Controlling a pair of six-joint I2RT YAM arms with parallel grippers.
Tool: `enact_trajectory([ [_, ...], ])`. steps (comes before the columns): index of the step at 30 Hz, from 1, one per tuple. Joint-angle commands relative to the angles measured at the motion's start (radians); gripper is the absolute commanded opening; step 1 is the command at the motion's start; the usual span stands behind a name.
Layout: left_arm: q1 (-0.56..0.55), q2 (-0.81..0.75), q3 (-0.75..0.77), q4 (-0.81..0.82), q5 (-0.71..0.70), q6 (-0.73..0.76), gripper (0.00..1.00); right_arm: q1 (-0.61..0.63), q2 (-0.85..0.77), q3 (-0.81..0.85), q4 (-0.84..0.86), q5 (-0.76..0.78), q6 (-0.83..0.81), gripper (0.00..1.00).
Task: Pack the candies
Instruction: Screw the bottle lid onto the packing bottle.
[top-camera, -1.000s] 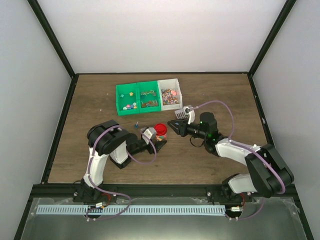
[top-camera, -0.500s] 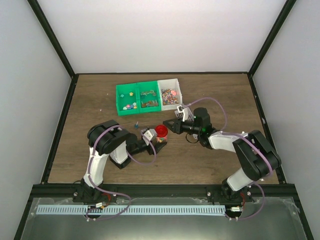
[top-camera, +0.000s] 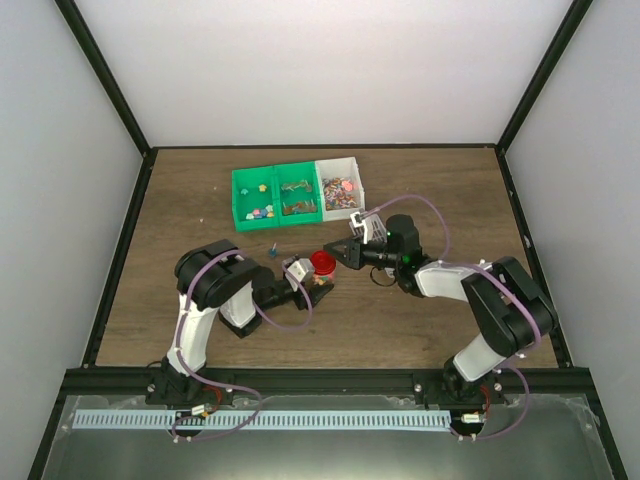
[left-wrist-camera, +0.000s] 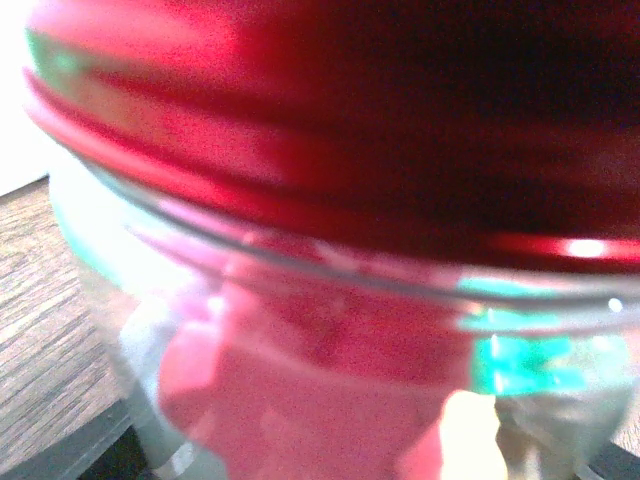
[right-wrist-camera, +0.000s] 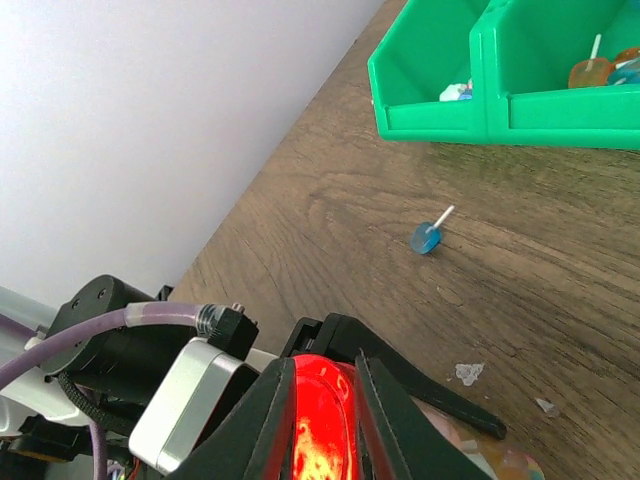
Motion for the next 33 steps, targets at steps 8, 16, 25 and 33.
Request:
enact_trajectory([
  [8, -0.002, 0.039, -0.033, 0.225, 0.049, -0.003, 0.63, -0.006, 0.004, -0.025, 0.046, -0.015, 0.001, 0.13],
  [16, -0.002, 0.039, -0.035, 0.225, 0.039, -0.011, 0.61, 0.004, 0.002, -0.054, 0.036, -0.017, -0.017, 0.1],
  [25, -0.002, 0.047, -0.037, 0.225, 0.02, -0.007, 0.6, 0.027, 0.019, -0.068, 0.026, -0.017, -0.035, 0.06],
  [33, -0.002, 0.03, -0.04, 0.225, -0.018, -0.024, 0.58, 0.06, 0.01, -0.104, 0.023, 0.002, -0.04, 0.01],
])
